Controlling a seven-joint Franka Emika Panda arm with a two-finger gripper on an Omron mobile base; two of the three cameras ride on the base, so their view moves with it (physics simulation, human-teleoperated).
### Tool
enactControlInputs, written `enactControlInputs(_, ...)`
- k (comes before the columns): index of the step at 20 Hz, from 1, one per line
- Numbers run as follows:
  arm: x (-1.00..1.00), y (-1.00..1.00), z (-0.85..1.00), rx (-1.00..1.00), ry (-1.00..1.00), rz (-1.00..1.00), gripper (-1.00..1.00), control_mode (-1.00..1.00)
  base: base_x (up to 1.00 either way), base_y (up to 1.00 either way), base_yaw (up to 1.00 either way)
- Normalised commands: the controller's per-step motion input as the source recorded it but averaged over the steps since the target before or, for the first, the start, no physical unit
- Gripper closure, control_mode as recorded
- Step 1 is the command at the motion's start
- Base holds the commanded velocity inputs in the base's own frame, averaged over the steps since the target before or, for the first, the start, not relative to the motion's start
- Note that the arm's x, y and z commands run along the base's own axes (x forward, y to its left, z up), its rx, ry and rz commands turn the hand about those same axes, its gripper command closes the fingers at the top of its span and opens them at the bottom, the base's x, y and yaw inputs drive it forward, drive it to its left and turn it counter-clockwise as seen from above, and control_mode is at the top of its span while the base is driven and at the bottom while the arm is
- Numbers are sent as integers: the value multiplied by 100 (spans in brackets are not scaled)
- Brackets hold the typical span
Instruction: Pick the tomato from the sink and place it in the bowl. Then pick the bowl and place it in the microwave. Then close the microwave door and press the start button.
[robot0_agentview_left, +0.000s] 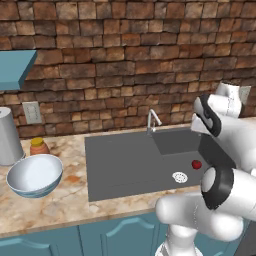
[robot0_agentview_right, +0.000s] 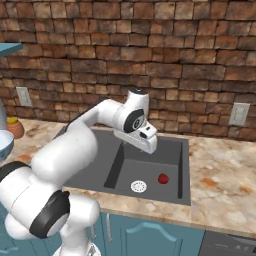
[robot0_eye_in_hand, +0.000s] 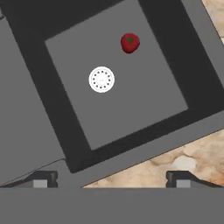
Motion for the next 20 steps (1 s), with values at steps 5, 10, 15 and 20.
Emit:
enactControlInputs(5,11,-40,-55,1,15,-7,-100,-100,0,0,0)
enactControlInputs(10,13,-25,-58,12,0,0,-100,-100,0,0,0)
enactControlInputs(15,16,-11,-52,2,0,0,-100,-100,0,0,0)
enactControlInputs(20,19,-9,-59,0,4,0,-100,-100,0,0,0)
